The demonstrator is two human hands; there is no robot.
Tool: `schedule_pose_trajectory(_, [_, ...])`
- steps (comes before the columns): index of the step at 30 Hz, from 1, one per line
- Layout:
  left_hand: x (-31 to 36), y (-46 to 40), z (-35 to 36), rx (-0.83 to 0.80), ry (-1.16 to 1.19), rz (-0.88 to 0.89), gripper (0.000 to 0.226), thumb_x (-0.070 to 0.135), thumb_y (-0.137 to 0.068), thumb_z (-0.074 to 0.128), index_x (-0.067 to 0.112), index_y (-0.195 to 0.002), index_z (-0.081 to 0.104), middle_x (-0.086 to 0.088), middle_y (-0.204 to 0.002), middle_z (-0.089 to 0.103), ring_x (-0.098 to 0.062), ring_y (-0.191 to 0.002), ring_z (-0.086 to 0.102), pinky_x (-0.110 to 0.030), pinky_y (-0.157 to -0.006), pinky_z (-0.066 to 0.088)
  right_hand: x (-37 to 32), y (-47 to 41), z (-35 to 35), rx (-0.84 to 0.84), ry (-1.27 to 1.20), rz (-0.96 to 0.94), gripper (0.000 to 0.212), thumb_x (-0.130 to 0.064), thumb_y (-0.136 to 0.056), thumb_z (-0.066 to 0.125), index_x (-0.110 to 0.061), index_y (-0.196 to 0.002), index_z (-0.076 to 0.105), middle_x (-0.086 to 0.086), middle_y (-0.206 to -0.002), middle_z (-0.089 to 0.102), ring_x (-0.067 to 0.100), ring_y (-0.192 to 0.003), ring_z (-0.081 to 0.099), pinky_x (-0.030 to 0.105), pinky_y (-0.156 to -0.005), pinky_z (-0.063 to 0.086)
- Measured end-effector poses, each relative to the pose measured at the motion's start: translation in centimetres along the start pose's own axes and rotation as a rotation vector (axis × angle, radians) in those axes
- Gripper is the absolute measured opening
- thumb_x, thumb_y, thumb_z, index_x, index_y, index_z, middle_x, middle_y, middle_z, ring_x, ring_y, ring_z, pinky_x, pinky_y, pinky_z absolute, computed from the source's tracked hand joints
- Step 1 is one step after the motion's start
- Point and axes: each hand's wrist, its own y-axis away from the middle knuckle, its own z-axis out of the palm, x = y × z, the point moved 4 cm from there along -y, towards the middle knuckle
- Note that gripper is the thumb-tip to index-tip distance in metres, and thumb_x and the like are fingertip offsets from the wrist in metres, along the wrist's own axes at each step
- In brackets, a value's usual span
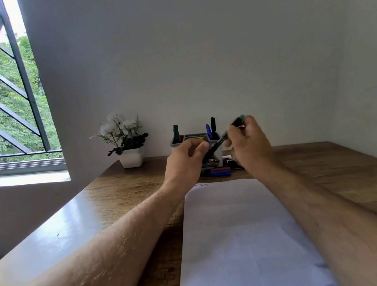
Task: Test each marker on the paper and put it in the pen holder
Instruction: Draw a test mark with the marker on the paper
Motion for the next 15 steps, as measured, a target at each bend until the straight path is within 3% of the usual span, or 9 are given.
schedule_pose_trajectory(2, [-0.4, -0.1, 0.2, -0.02, 0.082, -0.046, 0.035, 0.047, -0.097, 0.054, 0.02, -0.116, 0.065, 0.007, -0.098, 0.068, -0.01, -0.09, 0.067, -0.032, -0.085, 0.057, 0.3, -0.2, -0.3, 0.012, -0.13, 0.074, 0.005, -0.019, -0.097, 0.051, -0.02, -0.092, 0.051, 0.013, -0.083, 0.07, 0.017, -0.053, 0.055, 0.021, -0.039, 0.037])
schedule_pose_trajectory(4, [-0.9, -0.2, 0.2, -0.01, 0.315, -0.176, 0.035, 0.044, -0.096, 0.055, 0.015, -0.114, 0.063, -0.002, -0.105, 0.069, -0.017, -0.094, 0.071, -0.038, -0.085, 0.06, 0.5, -0.1, -0.4, -0.003, -0.211, 0.144, 0.006, -0.015, -0.094, 0.054, -0.017, -0.088, 0.053, 0.018, -0.08, 0.071, 0.022, -0.051, 0.058, 0.022, -0.037, 0.038])
schedule_pose_trajectory(7, [-1.1, -0.2, -0.1, 0.065, 0.586, -0.316, 0.029, 0.031, -0.098, 0.057, 0.009, -0.117, 0.061, -0.011, -0.104, 0.069, -0.02, -0.093, 0.072, -0.033, -0.08, 0.061, 0.4, 0.1, -0.4, -0.055, -0.287, 0.214, 0.008, -0.01, -0.094, 0.055, -0.012, -0.087, 0.052, 0.016, -0.075, 0.073, 0.022, -0.049, 0.064, 0.024, -0.038, 0.043])
schedule_pose_trajectory(11, [-1.1, -0.4, -1.3, 0.146, 0.703, -0.308, 0.02, 0.017, -0.097, 0.059, 0.007, -0.114, 0.063, -0.012, -0.1, 0.071, -0.017, -0.089, 0.073, -0.026, -0.075, 0.06, 0.8, 0.5, 0.3, -0.233, -0.226, 0.328, 0.01, -0.005, -0.092, 0.053, -0.011, -0.084, 0.054, 0.015, -0.076, 0.075, 0.023, -0.049, 0.064, 0.025, -0.04, 0.045])
schedule_pose_trajectory(15, [-1.0, -0.5, -1.7, 0.149, 0.728, -0.268, 0.008, 0.014, -0.096, 0.062, 0.01, -0.102, 0.065, -0.01, -0.095, 0.072, -0.014, -0.081, 0.072, -0.027, -0.074, 0.061, 1.3, 0.9, 1.4, -0.424, -0.077, 0.347, 0.014, -0.004, -0.093, 0.052, -0.013, -0.1, 0.06, 0.012, -0.067, 0.071, 0.019, -0.039, 0.053, 0.023, -0.039, 0.041])
